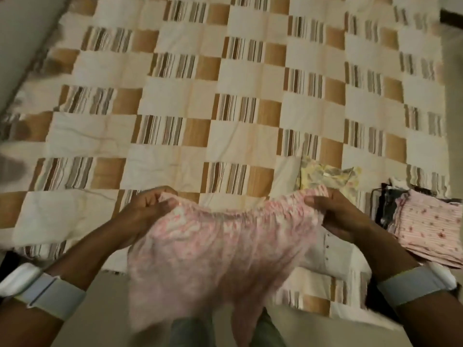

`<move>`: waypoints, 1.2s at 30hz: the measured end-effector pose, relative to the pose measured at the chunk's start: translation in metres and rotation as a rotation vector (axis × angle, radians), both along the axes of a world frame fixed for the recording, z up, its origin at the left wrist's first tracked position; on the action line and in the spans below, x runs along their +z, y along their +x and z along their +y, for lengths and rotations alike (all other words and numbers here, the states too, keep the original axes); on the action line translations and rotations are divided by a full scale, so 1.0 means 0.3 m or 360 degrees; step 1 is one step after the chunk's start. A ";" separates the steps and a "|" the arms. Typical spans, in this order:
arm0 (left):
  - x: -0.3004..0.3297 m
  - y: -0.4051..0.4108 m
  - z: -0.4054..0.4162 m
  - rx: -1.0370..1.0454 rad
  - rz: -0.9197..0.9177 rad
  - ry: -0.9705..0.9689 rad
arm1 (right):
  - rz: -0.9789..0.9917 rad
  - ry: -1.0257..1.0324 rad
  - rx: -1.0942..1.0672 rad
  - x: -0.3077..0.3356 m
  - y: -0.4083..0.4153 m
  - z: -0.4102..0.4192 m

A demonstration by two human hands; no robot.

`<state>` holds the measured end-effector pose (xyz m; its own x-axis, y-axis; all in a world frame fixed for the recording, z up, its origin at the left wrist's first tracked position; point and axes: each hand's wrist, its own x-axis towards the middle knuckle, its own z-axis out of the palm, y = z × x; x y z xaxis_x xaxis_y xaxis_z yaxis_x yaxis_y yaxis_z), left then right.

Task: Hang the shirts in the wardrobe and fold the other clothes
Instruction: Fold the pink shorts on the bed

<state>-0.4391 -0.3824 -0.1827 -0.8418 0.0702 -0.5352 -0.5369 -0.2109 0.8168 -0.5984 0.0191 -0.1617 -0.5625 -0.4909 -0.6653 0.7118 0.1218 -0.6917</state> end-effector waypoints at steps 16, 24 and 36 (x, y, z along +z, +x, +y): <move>-0.809 -0.559 -0.101 0.0793 -0.0018 -0.1118 | 0.0899 0.1019 -0.0451 -0.880 -0.359 -0.460; -0.701 -0.442 0.378 0.0762 0.0154 -0.1091 | 0.0686 0.0465 -0.0559 -0.828 -0.031 -0.732; -0.667 -0.346 0.117 -0.0521 0.0653 -0.1529 | 0.0858 0.0054 0.0189 -0.745 -0.053 -0.490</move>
